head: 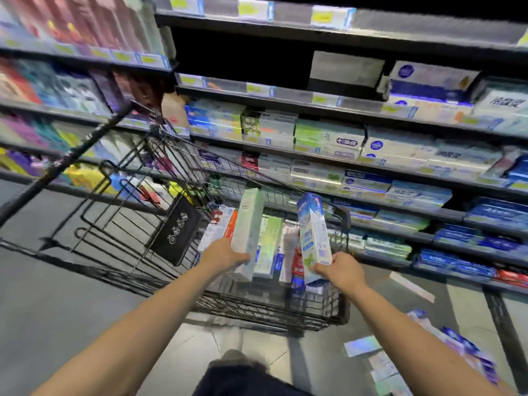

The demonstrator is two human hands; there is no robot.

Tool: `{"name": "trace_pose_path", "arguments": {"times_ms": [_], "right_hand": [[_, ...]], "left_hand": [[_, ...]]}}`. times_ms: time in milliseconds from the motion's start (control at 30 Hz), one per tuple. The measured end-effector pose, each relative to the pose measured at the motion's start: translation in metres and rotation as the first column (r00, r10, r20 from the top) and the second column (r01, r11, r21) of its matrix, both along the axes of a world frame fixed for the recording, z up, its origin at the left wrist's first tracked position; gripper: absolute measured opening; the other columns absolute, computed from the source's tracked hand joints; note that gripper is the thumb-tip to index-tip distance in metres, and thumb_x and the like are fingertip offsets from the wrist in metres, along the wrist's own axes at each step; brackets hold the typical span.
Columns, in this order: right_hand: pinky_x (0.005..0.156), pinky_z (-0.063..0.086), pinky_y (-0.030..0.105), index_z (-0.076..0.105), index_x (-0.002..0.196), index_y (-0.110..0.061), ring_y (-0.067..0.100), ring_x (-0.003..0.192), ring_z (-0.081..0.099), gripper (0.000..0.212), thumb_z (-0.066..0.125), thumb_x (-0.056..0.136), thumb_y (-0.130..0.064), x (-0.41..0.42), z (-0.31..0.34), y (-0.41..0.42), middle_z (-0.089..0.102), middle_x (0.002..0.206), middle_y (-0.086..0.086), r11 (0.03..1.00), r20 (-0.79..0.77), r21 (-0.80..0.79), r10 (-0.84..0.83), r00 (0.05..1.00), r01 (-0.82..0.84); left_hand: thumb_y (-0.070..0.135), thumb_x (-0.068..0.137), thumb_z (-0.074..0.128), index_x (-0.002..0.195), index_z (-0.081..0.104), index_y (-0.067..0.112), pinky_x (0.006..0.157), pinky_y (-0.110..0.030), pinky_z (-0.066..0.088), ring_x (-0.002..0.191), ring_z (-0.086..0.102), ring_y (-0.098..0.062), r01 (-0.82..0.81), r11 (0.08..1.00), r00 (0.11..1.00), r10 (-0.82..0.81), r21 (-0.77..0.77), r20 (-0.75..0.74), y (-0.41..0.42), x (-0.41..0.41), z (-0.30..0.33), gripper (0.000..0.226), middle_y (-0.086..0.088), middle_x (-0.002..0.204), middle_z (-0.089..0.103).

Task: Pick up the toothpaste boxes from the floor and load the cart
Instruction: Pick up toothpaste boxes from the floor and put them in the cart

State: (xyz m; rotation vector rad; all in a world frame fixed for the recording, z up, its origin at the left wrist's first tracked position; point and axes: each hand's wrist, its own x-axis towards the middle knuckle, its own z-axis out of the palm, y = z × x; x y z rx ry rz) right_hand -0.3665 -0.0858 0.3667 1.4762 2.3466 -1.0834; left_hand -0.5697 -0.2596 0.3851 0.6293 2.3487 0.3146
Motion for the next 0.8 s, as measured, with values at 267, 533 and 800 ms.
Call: {"name": "trace_pose_path", "arguments": {"times_ms": [267,533,800], "right_hand": [[0.052,0.041,0.023,0.052,0.066,-0.016,0.021,0.068,0.057,0.036,0.07,0.081,-0.044,-0.076,-0.047,-0.03,0.063,0.08,0.006,0.989,0.148,-0.062,-0.127,0.981,0.138],[0.066,0.048,0.027,0.056,0.073,-0.014,0.018,0.068,0.057,0.037,0.067,0.081,-0.049,-0.103,-0.102,-0.033,0.06,0.074,0.0,0.965,0.283,-0.096,-0.207,0.936,0.243],[0.069,0.045,0.024,0.059,0.11,-0.007,0.02,0.085,0.059,0.046,0.067,0.083,-0.044,-0.126,-0.172,-0.002,0.065,0.103,0.006,0.963,0.339,-0.059,-0.23,0.912,0.265]], "left_hand": [[0.047,0.076,0.07,0.082,0.061,0.005,0.054,-0.025,0.038,0.07,0.054,-0.022,0.076,0.993,0.996,-0.071,-0.092,0.05,-0.002,-0.095,-0.05,0.043,-0.005,0.076,0.06],[0.049,0.09,0.053,0.102,0.064,0.011,0.076,-0.029,0.046,0.093,0.062,-0.022,0.265,0.95,0.962,-0.249,-0.162,0.115,0.033,-0.107,-0.115,0.041,-0.005,0.098,0.065],[0.039,0.089,0.054,0.097,0.062,0.014,0.071,-0.029,0.051,0.078,0.056,-0.018,0.283,0.944,0.956,-0.264,-0.171,0.125,0.071,-0.097,-0.186,0.027,-0.003,0.084,0.058]]}}
